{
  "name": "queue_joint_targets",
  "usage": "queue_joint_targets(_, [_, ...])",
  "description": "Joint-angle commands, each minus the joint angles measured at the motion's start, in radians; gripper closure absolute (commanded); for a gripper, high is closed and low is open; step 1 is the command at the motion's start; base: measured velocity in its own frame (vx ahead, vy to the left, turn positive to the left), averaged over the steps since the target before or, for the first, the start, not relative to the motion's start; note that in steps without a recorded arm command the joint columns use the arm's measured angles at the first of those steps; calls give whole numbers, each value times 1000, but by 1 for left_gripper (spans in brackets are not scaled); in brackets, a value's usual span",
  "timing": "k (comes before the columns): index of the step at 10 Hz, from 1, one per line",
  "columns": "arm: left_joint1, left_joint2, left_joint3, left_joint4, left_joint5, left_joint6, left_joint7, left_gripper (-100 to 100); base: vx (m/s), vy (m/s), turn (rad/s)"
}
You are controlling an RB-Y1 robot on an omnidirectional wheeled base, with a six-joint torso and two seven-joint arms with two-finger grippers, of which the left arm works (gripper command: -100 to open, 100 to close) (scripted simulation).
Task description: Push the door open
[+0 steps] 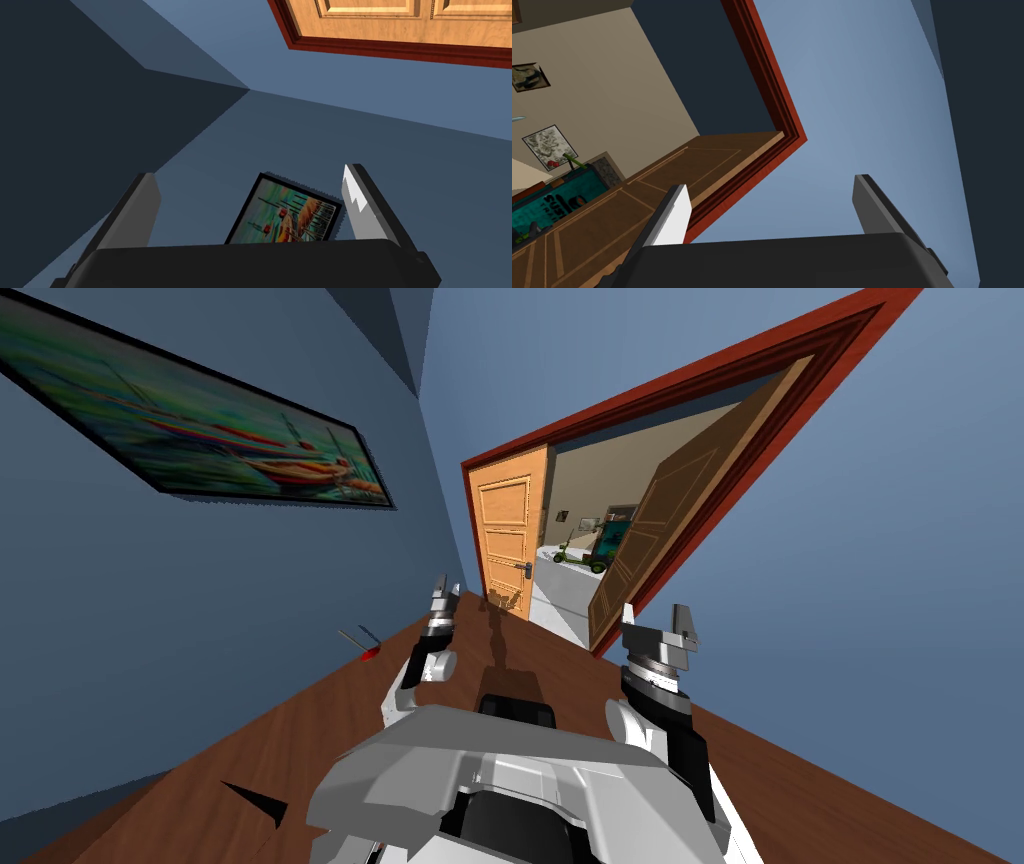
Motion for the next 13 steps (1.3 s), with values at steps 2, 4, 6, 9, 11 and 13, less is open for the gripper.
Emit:
queue_joint_targets(2, [-32,9,-5,61,-3,-4,6,-100,87,24,-33])
queue_joint_targets(4, [-62,14,-9,116,-7,-7,10,-100,92,22,-41])
queue_joint_targets(6, [-93,20,-13,170,-10,-10,14,-100,98,24,-33])
queue_joint_targets(9, [-143,26,-19,257,-15,-14,21,-100,97,17,-42])
queue_joint_targets(11, [-176,30,-23,316,-18,-18,26,-100,96,26,-42])
queue_joint_targets(13, [-194,31,-26,351,-20,-19,28,-100,83,27,-30])
